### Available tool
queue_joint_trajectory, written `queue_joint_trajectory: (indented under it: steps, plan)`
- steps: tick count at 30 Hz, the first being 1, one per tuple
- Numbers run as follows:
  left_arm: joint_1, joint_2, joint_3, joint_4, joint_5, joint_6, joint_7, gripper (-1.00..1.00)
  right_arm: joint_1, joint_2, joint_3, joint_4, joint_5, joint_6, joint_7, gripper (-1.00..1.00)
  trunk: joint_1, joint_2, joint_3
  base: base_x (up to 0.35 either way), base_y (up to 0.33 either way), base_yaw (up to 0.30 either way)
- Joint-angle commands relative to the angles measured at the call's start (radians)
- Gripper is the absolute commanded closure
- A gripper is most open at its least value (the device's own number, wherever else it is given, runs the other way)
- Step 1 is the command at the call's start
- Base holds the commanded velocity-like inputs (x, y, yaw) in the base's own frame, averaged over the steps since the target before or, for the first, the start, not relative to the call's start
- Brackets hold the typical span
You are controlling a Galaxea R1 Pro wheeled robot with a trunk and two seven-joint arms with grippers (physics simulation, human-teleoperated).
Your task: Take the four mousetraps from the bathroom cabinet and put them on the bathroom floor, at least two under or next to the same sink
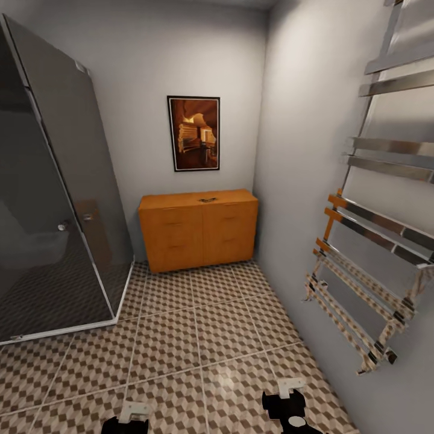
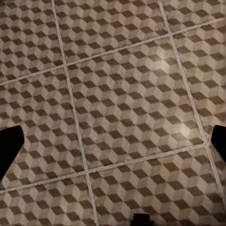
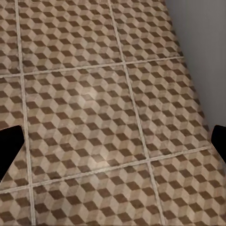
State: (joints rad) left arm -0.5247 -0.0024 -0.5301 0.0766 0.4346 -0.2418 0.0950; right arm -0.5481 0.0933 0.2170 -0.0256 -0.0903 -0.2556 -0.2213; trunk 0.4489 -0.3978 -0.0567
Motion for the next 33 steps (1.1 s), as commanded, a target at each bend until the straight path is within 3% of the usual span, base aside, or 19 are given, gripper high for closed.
queue_joint_trajectory:
  steps: [1, 33]
  plan:
    - [-0.001, -0.001, -0.008, 0.003, 0.007, -0.005, 0.0, -1.0, -0.001, 0.0, 0.008, 0.001, -0.009, -0.004, -0.003, -1.0, 0.001, -0.002, -0.002, 0.259, -0.044, 0.001]
    - [-0.001, -0.001, -0.008, 0.003, 0.007, -0.005, 0.0, -1.0, -0.001, 0.002, 0.008, 0.002, -0.009, -0.004, -0.003, -1.0, 0.001, -0.002, -0.002, 0.253, -0.003, 0.001]
